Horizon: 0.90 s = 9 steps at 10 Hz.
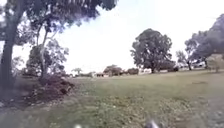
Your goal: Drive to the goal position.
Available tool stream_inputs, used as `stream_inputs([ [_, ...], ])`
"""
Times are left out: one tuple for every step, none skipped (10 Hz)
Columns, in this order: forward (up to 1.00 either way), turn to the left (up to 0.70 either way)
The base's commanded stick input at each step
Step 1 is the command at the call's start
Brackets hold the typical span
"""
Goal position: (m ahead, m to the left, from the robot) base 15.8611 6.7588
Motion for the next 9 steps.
stream_inputs([
  [0.7, 0.0],
  [0.7, 0.0],
  [0.7, 0.0],
  [0.7, 0.0],
  [0.7, 0.0],
  [0.7, 0.0],
  [0.7, 0.0],
  [0.7, 0.0],
  [0.7, 0.0],
])
